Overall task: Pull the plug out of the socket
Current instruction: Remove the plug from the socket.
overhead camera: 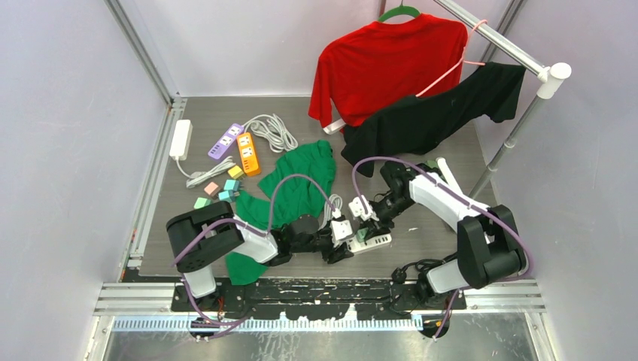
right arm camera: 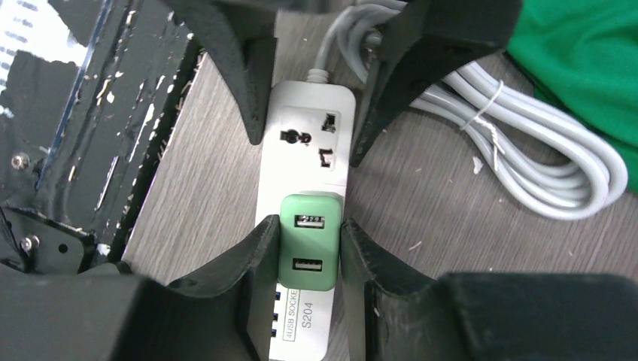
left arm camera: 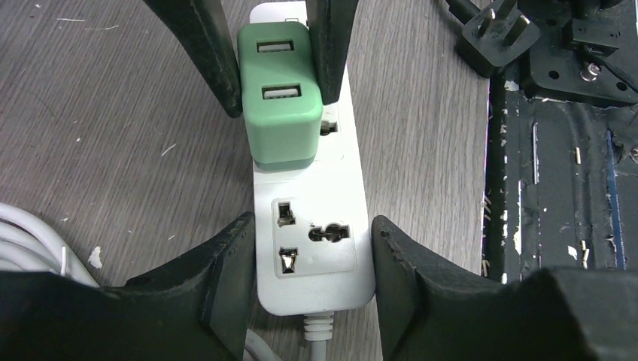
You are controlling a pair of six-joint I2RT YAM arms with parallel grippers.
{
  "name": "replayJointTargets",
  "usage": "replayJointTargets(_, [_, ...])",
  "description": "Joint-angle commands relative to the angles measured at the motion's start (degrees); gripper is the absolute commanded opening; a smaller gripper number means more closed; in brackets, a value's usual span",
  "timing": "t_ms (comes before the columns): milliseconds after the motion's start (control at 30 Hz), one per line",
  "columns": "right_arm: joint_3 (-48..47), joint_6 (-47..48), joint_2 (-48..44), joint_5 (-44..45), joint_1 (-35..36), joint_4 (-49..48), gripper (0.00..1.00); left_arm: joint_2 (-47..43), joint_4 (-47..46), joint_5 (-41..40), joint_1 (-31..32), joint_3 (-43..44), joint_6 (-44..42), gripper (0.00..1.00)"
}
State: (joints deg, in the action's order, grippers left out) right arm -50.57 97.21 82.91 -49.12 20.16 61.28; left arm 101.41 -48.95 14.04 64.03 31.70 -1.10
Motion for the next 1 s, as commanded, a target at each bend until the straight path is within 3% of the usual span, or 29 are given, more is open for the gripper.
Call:
replayJointTargets(0, [0.7, -15.7, -2.9, -0.1, 2.1, -8.5, 0.01, 2.4, 10.3, -1.2, -1.2, -1.8, 1.3, 0.0])
replayJointTargets(200, [-0.4, -14.3, -3.8, 6.9, -1.1, -7.4, 0.01, 2.2, 9.4, -1.6, -1.3, -2.7, 1.5, 0.0])
replayJointTargets(433, [0.1, 13.2, -1.2, 1.4, -2.8, 10.8, 0.01, 2.1, 8.7, -2.0, -1.3, -2.9, 1.8, 0.0])
replayJointTargets(533, [-0.9, 17.3, 1.0, -3.0, -1.1, 14.9, 0.01, 1.9, 8.9, -1.9, -1.4, -2.8, 1.9, 0.0])
replayJointTargets(600, [-1.0, 13.6, 0.7, -5.0, 0.6, 12.4, 0.01, 2.0, 8.9, -1.9, -1.4, -2.8, 2.0, 0.0])
replayJointTargets(833, [1.3, -19.3, -5.7, -0.6, 1.4, -12.4, 0.01, 2.7, 8.2, -2.0, -1.4, -3.0, 2.2, 0.0])
replayJointTargets(967, [1.4, -21.6, -7.1, 3.7, -1.5, -13.7, 0.01, 2.8, 8.3, -2.0, -1.4, -3.0, 2.2, 0.0])
